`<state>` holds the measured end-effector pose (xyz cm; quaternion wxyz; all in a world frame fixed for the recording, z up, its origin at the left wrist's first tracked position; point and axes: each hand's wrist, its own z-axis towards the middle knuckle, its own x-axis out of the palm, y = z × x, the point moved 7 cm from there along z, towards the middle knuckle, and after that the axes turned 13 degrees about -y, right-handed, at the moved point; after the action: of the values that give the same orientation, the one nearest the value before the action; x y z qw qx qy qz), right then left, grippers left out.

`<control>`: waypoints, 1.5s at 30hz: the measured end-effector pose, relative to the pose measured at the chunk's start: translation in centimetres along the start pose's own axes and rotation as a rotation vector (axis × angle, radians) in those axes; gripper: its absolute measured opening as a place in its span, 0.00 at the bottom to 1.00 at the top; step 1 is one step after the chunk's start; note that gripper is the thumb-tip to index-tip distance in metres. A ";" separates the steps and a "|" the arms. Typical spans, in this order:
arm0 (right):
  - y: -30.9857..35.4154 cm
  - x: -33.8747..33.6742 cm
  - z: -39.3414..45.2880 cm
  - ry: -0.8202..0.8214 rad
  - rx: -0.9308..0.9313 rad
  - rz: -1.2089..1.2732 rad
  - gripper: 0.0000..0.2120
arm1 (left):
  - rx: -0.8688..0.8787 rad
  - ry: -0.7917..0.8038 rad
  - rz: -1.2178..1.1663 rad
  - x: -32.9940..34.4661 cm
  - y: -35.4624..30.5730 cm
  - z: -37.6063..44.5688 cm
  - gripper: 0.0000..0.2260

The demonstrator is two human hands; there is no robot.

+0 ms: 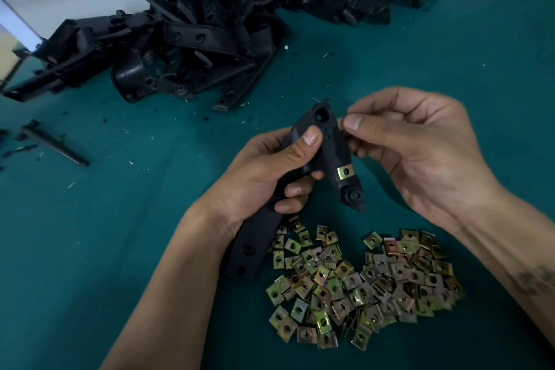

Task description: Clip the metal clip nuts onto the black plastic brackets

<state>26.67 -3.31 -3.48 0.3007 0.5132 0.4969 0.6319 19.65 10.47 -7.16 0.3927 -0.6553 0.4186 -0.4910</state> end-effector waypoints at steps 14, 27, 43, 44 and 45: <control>-0.5 0.3 -0.3 -0.036 -0.014 0.049 0.04 | 0.002 -0.009 -0.007 0.2 -0.3 -0.2 0.18; -0.5 0.5 -0.9 -0.117 -0.119 0.003 0.04 | 0.047 -0.008 0.014 0.2 -0.5 -0.2 0.18; 0.6 1.8 -2.0 0.095 -0.346 -0.438 0.11 | 0.075 -0.043 -0.043 0.2 -0.8 0.0 0.12; 0.6 1.9 -2.2 0.104 -0.445 -0.611 0.12 | 0.074 -0.042 -0.037 0.3 -0.8 -0.1 0.11; 0.6 1.9 -2.3 0.095 -0.523 -0.732 0.12 | 0.075 -0.040 -0.026 0.3 -0.8 -0.1 0.11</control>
<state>23.98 -2.54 -2.23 0.6008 0.1807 0.4826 0.6111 19.78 10.43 -6.31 0.4188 -0.6552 0.3835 -0.4982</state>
